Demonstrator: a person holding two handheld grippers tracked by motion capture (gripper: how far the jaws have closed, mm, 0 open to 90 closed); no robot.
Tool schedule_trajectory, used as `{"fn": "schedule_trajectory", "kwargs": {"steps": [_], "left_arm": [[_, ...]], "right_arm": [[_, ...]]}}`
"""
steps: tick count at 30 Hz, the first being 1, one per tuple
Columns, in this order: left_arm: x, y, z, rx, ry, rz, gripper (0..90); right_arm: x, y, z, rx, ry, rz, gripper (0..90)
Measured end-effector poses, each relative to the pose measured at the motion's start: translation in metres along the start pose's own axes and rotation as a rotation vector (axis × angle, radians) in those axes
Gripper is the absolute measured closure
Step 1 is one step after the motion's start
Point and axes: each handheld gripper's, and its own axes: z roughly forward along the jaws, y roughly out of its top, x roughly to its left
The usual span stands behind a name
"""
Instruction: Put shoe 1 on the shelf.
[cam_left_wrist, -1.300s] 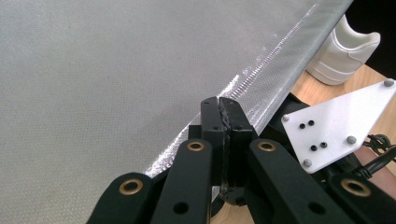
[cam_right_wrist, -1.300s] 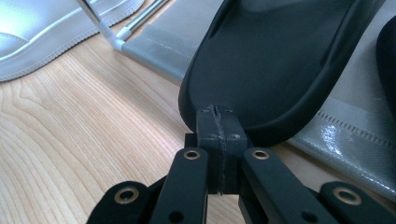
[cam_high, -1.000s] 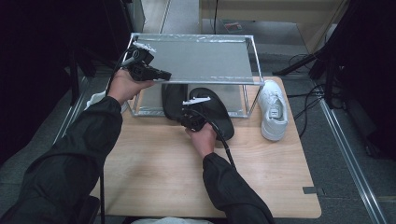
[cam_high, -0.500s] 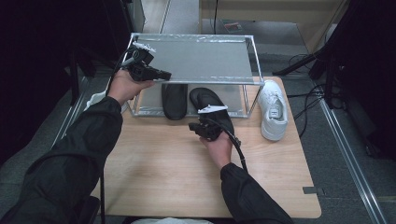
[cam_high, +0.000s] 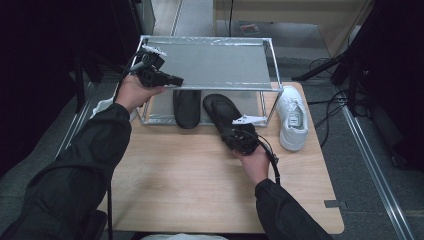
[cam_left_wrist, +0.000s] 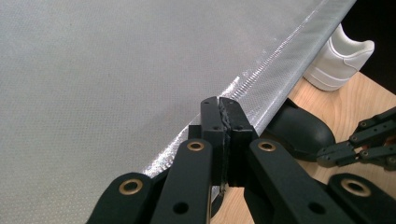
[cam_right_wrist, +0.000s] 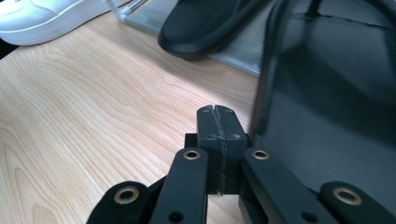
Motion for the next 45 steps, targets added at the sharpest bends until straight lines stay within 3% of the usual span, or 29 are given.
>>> {"fn": "schedule_trajectory", "kwargs": {"steps": [3, 7, 11, 17, 23, 27, 31, 45], "left_arm": [[-0.002, 0.001, 0.0, 0.005, 0.008, 0.017, 89.7], [0.0, 0.001, 0.001, 0.004, 0.002, 0.013, 89.7], [0.0, 0.001, 0.001, 0.004, -0.002, 0.012, 89.5], [0.0, 0.001, 0.001, 0.003, 0.004, 0.018, 89.4], [0.0, 0.001, 0.001, -0.001, 0.003, 0.024, 88.4], [0.001, 0.0, 0.001, -0.002, 0.001, 0.023, 88.5], [0.002, -0.001, 0.001, -0.008, -0.004, 0.018, 88.5], [0.002, -0.001, 0.001, -0.009, -0.006, 0.018, 88.5]], "right_arm": [[-0.006, -0.006, -0.011, -0.005, -0.024, -0.012, 90.0], [-0.017, -0.016, -0.024, -0.009, -0.035, 0.009, 90.0], [-0.021, -0.024, -0.038, -0.058, -0.041, 0.021, 90.0], [-0.023, -0.034, -0.045, -0.031, -0.063, 0.002, 90.0], [-0.028, -0.05, -0.052, 0.012, -0.071, 0.018, 90.0], [-0.033, -0.055, -0.052, 0.046, -0.09, 0.018, 90.0], [-0.039, -0.056, -0.044, 0.073, -0.089, 0.047, 90.0], [-0.037, -0.043, -0.026, 0.049, -0.089, 0.042, 90.0]]}}
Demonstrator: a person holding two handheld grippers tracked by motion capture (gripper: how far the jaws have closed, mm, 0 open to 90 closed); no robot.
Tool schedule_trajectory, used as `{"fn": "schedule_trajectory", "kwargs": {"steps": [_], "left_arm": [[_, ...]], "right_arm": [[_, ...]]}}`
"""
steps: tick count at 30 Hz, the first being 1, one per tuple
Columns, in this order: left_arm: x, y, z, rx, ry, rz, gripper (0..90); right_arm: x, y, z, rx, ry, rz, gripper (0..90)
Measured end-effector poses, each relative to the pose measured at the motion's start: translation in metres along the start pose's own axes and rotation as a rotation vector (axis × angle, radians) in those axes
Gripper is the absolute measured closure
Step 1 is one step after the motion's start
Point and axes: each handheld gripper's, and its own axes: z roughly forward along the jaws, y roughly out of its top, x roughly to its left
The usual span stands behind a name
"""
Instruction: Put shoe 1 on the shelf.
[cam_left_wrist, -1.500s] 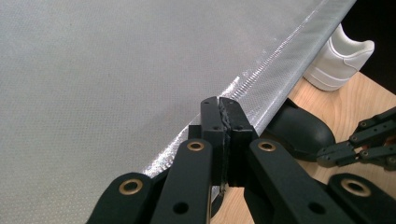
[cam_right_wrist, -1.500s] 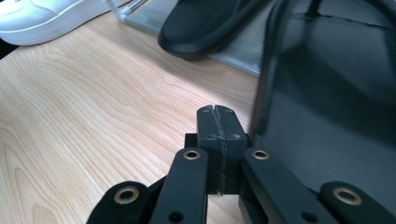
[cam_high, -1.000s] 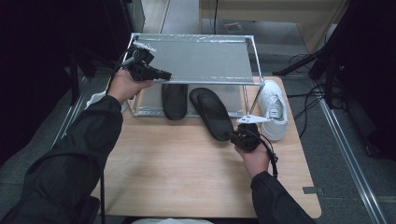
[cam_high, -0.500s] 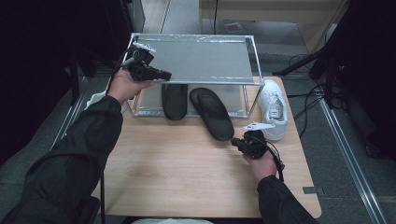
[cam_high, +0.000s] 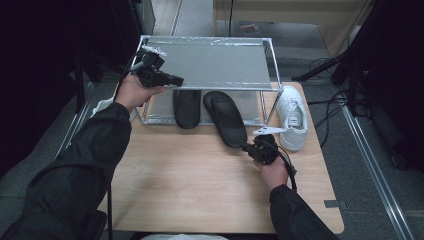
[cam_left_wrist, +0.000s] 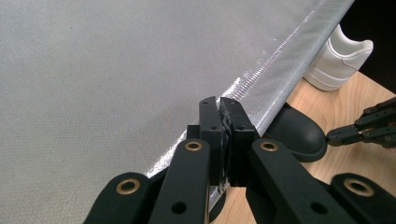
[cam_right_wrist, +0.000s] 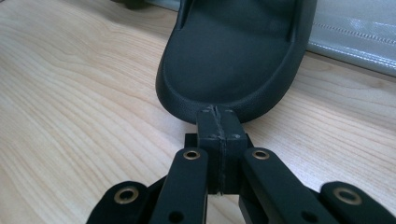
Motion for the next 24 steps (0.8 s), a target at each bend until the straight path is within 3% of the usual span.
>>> {"fn": "schedule_trajectory", "kwargs": {"steps": [5, 13, 24], "left_arm": [[0.0, 0.0, 0.0, 0.0, 0.0, -0.001, 88.5], [0.0, 0.0, 0.0, 0.001, -0.003, 0.001, 88.5], [0.0, 0.001, 0.0, 0.009, 0.0, 0.007, 88.5]], "right_arm": [[0.001, 0.007, 0.006, -0.023, 0.007, 0.023, 90.0], [0.011, 0.022, 0.022, -0.037, 0.016, 0.003, 90.0], [-0.003, 0.014, 0.008, -0.028, -0.032, 0.015, 90.0]]}}
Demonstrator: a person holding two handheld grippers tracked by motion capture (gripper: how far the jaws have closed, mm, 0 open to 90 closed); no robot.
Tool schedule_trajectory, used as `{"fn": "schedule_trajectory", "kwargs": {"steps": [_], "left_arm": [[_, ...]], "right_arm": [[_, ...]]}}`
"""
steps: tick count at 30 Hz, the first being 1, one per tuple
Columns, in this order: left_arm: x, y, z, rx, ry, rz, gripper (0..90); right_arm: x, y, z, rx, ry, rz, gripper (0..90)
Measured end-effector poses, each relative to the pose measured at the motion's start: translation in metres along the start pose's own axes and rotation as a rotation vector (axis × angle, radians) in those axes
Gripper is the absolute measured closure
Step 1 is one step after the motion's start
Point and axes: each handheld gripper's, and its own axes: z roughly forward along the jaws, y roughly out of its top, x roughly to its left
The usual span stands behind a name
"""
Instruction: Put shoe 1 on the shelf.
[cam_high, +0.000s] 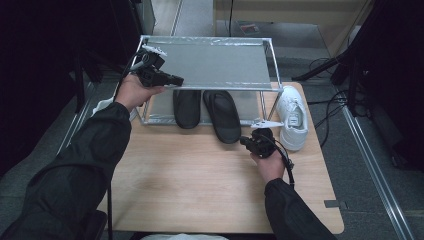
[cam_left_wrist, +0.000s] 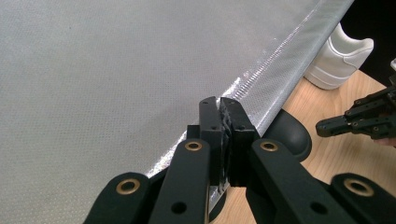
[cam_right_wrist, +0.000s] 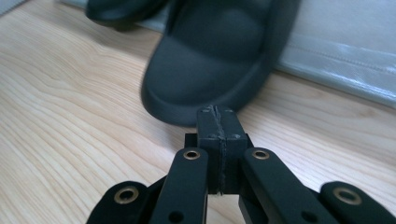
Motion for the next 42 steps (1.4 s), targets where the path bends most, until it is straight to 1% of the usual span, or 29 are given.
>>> {"fn": "schedule_trajectory", "kwargs": {"steps": [4, 6, 9, 11, 12, 17, 25, 29, 32, 38, 39, 41, 42], "left_arm": [[0.001, 0.0, 0.0, -0.005, -0.005, -0.012, 88.5], [0.0, 0.0, 0.001, -0.005, -0.002, -0.013, 88.5], [0.001, 0.0, 0.0, -0.004, -0.004, -0.016, 88.5], [0.001, 0.0, 0.0, -0.004, -0.005, -0.017, 88.4], [0.001, 0.0, 0.0, -0.004, -0.006, -0.02, 88.5], [0.0, 0.0, 0.001, -0.006, -0.002, -0.016, 88.5], [0.001, 0.0, 0.001, -0.007, -0.004, -0.016, 88.5], [0.001, -0.001, 0.0, -0.007, -0.006, -0.017, 88.5], [0.002, -0.002, 0.0, -0.014, -0.013, -0.025, 88.5], [0.002, -0.002, 0.0, -0.018, -0.014, -0.024, 88.4], [0.002, -0.002, 0.0, -0.019, -0.014, -0.023, 88.3], [0.002, -0.002, 0.0, -0.02, -0.014, -0.026, 87.7], [0.003, -0.003, 0.0, -0.02, -0.015, -0.026, 87.4]], "right_arm": [[-0.005, -0.005, 0.003, 0.024, -0.005, 0.016, 90.0], [-0.004, -0.004, 0.006, 0.02, -0.004, 0.017, 90.0], [-0.001, -0.001, 0.01, 0.008, 0.0, 0.014, 90.0], [0.002, 0.002, 0.014, 0.014, 0.001, 0.013, 90.0], [0.003, 0.003, 0.017, 0.008, 0.002, 0.008, 90.0], [0.009, 0.008, 0.027, 0.005, 0.004, 0.018, 90.0], [0.019, 0.019, 0.046, -0.007, 0.012, 0.012, 90.0], [0.025, 0.026, 0.055, 0.0, 0.013, 0.005, 90.0], [0.03, 0.031, 0.062, 0.002, 0.016, 0.006, 90.0], [0.041, 0.041, 0.075, 0.012, 0.01, -0.026, 90.0], [0.041, 0.043, 0.077, 0.016, 0.011, -0.024, 90.0], [0.042, 0.045, 0.079, 0.007, 0.014, -0.009, 90.0], [0.042, 0.045, 0.08, 0.007, 0.015, -0.008, 90.0]]}}
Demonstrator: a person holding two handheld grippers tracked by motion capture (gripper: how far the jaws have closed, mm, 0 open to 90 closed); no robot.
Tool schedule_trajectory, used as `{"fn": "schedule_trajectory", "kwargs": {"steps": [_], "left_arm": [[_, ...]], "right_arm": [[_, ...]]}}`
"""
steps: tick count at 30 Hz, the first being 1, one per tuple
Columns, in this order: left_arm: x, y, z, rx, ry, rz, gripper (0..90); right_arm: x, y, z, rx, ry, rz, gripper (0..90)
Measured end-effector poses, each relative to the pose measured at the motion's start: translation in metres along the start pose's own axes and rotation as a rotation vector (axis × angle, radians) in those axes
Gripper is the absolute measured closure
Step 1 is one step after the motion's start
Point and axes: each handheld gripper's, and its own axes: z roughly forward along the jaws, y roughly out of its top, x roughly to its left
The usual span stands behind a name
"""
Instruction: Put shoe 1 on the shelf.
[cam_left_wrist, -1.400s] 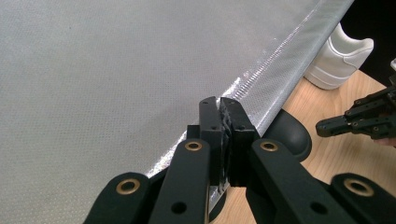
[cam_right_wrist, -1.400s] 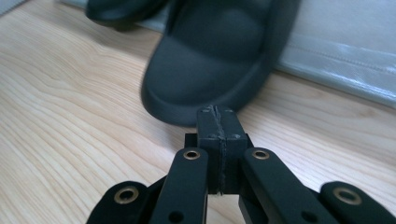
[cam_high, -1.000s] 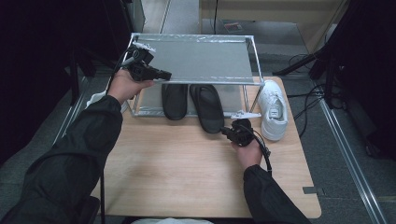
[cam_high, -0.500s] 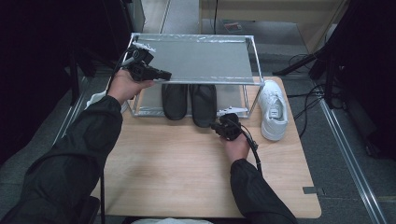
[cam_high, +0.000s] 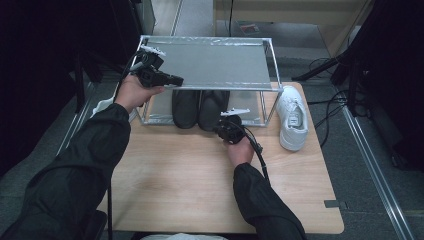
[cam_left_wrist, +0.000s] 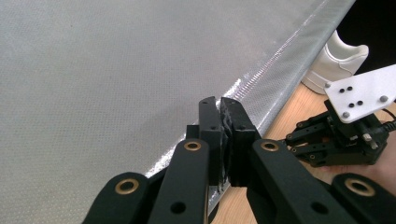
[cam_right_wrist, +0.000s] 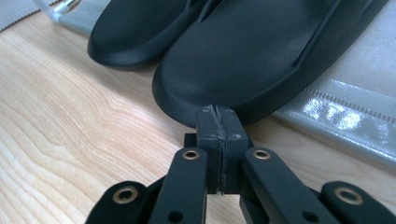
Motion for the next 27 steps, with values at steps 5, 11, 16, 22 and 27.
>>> {"fn": "schedule_trajectory", "kwargs": {"steps": [5, 11, 16, 22, 27], "left_arm": [[0.0, -0.002, -0.001, -0.01, 0.0, 0.01, 87.1], [-0.001, 0.0, -0.002, -0.008, 0.021, 0.012, 83.0], [-0.004, 0.002, -0.011, 0.003, 0.022, 0.009, 68.5], [-0.012, 0.0, -0.028, -0.008, 0.008, 0.012, 53.0], [-0.02, -0.006, -0.04, -0.009, -0.005, 0.024, 47.4]], "right_arm": [[-0.002, -0.002, -0.003, 0.013, 0.013, 0.018, 90.0], [-0.003, -0.01, -0.019, 0.007, 0.036, 0.015, 88.5], [-0.004, -0.015, -0.036, -0.01, 0.046, -0.009, 84.6], [-0.011, -0.024, -0.063, -0.03, 0.035, -0.02, 72.4], [-0.018, -0.032, -0.081, -0.052, 0.06, -0.003, 69.0]]}}
